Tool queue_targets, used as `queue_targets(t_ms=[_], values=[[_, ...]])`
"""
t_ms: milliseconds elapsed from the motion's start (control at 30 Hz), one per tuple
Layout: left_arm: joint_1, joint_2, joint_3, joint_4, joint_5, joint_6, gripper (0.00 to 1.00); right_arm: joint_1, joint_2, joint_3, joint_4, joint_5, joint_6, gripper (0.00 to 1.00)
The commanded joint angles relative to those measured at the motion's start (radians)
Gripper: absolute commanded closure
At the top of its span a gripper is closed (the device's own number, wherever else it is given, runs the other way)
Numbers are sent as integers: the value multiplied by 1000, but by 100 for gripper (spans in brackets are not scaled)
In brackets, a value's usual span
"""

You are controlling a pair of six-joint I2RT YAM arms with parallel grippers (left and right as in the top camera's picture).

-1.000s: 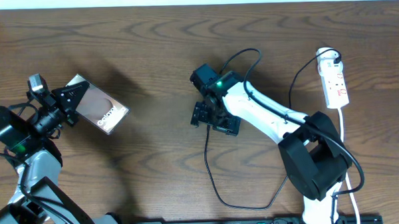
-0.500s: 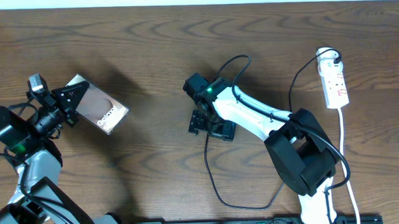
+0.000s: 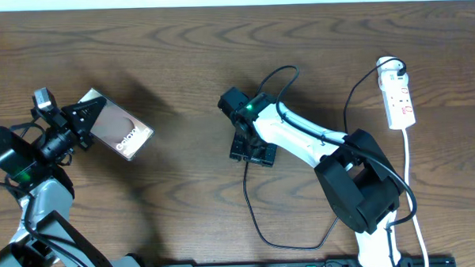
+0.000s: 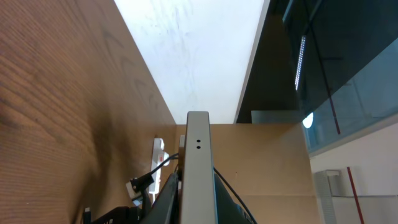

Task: Plug charger to phone and switch on socket
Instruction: 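Lower the right gripper over the black cable's plug on the table, then close the right gripper on the black USB-C plug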

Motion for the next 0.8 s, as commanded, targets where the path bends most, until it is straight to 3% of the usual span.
queue_targets(t_ms=[0,200,767], values=[[3,-5,2,6,32,6,93,7,20,5,0,29,7,43],[3,-5,2,6,35,6,92,7,20,5,-1,42,7,47],[3,-5,2,6,35,6,93,7,58,5,18,56,6,48]])
